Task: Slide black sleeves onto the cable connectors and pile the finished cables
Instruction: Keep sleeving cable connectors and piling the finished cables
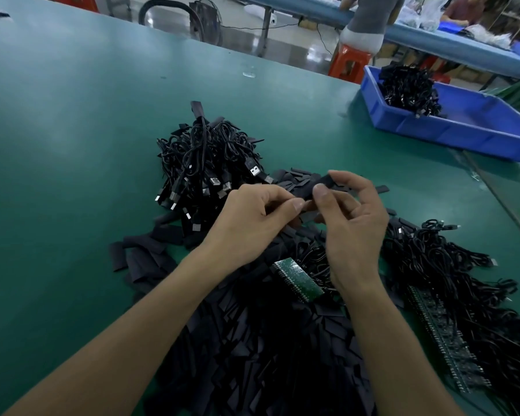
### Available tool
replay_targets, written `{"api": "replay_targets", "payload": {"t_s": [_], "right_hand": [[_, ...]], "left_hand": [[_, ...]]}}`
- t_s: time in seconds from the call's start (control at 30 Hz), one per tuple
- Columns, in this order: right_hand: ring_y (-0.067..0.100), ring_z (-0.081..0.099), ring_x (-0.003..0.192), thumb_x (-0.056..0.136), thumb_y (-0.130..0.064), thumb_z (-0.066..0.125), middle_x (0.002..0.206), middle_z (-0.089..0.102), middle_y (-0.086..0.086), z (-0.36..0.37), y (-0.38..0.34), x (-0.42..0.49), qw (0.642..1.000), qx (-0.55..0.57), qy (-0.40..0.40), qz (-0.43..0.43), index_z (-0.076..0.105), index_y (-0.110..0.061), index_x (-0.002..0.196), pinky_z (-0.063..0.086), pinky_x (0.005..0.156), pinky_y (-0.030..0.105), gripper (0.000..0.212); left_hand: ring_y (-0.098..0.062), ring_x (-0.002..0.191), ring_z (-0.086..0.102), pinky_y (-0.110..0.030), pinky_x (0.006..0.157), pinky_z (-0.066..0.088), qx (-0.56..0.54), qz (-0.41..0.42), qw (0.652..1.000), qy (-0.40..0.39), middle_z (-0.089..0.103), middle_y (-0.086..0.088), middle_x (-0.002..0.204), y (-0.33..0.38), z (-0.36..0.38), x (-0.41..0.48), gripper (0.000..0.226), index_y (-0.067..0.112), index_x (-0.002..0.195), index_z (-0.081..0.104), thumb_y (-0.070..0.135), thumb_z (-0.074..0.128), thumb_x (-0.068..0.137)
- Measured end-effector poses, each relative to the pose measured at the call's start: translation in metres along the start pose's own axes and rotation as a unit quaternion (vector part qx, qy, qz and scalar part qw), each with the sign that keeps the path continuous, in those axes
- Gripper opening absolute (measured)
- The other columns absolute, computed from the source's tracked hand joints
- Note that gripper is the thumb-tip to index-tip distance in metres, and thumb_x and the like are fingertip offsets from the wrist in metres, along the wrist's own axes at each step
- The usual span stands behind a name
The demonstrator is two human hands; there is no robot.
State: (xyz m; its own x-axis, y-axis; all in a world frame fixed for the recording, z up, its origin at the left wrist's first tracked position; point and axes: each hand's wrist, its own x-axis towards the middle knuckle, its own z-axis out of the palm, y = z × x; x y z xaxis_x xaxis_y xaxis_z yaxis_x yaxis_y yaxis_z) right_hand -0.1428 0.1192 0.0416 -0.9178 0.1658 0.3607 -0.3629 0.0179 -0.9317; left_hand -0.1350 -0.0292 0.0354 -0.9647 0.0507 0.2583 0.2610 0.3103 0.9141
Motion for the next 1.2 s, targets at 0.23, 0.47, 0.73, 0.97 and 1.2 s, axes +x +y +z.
{"api": "replay_targets", "payload": {"t_s": [0.23,0.47,0.73,0.97,1.2], "right_hand": [[0.015,0.064,0.063,0.095,0.002,0.061,0.069,0.069,-0.001,-0.007,-0.013,0.015,0.983,0.165,0.044,0.061,0.058,-0.013,0.102,0.051,0.058,0.025,0.017],[0.017,0.072,0.075,0.096,-0.015,0.065,0.088,0.077,0.004,-0.024,-0.015,0.022,0.988,-0.041,-0.074,0.128,0.054,-0.025,0.123,0.055,0.065,0.023,0.031],[0.003,0.055,0.095,0.071,-0.062,0.079,0.103,0.051,-0.018,-0.019,-0.03,0.002,0.713,-0.491,-0.485,0.12,0.057,-0.035,0.122,0.051,0.08,0.026,0.062],[0.014,0.055,0.095,0.084,-0.034,0.071,0.098,0.048,-0.017,-0.019,-0.036,-0.003,0.733,-0.506,-0.444,0.094,0.054,-0.029,0.127,0.053,0.082,0.036,0.046],[-0.002,0.061,0.078,0.092,-0.022,0.066,0.082,0.065,-0.016,-0.03,-0.024,0.005,0.838,-0.445,-0.312,0.04,0.066,-0.033,0.085,0.048,0.066,0.014,0.013]], "left_hand": [[-0.008,0.07,0.063,-0.037,0.069,0.057,0.228,0.009,0.97,-0.08,0.067,0.012,0.076,-0.001,-0.025,0.003,0.028,0.027,0.094,0.071,0.054,0.065,0.089],[-0.004,0.051,0.062,-0.022,0.059,0.051,0.174,-0.037,0.984,0.024,0.069,0.008,0.062,-0.003,-0.036,0.013,0.054,0.015,0.069,0.062,0.049,0.038,0.104],[-0.016,0.054,0.057,-0.028,0.042,0.04,-0.007,-0.133,0.98,0.147,0.059,0.001,0.064,-0.002,-0.051,0.045,0.025,0.018,0.083,0.051,0.031,0.041,0.101],[-0.014,0.041,0.057,-0.027,0.043,0.047,0.078,-0.117,0.965,0.22,0.065,-0.008,0.075,0.007,-0.081,0.082,0.025,0.014,0.083,0.057,0.028,0.045,0.1],[-0.034,0.123,0.044,-0.047,0.096,0.043,0.31,-0.148,0.915,0.21,0.04,-0.015,0.139,-0.005,-0.074,0.086,0.077,0.003,0.143,0.041,0.048,0.07,0.088]]}}
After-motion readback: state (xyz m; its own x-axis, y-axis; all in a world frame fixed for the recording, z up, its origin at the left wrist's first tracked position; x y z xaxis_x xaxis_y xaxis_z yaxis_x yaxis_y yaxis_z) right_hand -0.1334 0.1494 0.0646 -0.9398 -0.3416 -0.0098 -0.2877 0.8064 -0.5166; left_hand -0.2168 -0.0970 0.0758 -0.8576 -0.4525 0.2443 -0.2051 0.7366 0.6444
